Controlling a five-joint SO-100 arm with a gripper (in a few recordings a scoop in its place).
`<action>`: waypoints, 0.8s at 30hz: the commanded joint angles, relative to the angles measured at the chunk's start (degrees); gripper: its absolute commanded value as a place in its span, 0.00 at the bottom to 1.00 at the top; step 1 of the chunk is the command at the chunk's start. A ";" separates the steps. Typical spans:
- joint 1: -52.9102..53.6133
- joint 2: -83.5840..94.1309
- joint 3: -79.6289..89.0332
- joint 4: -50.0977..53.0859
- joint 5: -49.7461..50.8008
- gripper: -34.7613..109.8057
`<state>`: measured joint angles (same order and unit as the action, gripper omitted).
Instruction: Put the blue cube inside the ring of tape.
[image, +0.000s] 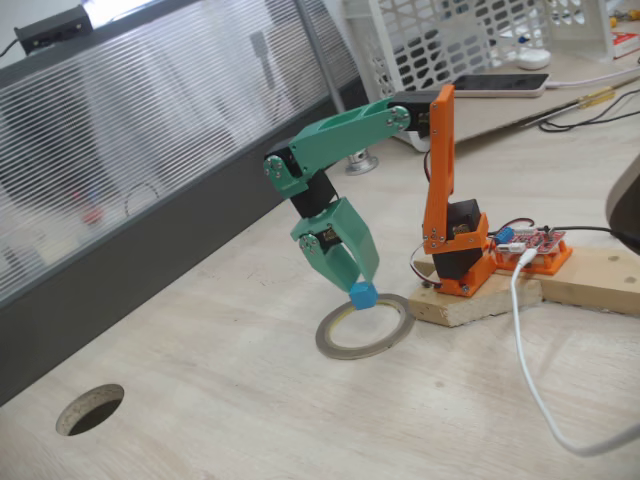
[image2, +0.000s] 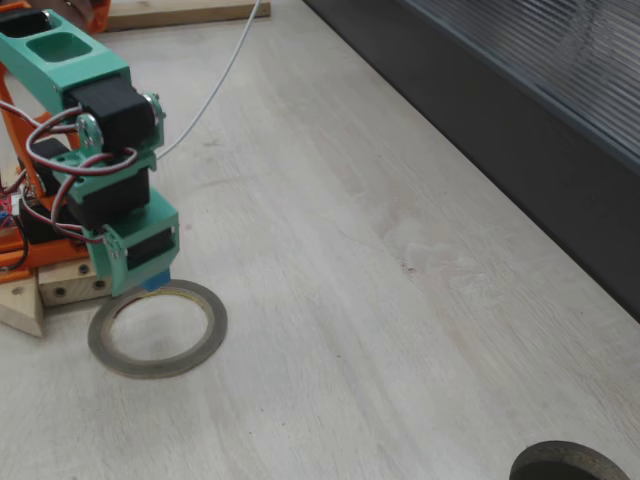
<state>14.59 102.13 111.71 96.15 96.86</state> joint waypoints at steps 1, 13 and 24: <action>1.23 1.23 0.35 0.62 0.70 0.27; 0.53 2.64 8.17 0.62 0.70 0.27; 0.88 12.66 8.96 0.62 0.70 0.27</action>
<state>14.68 112.32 119.97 96.15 96.86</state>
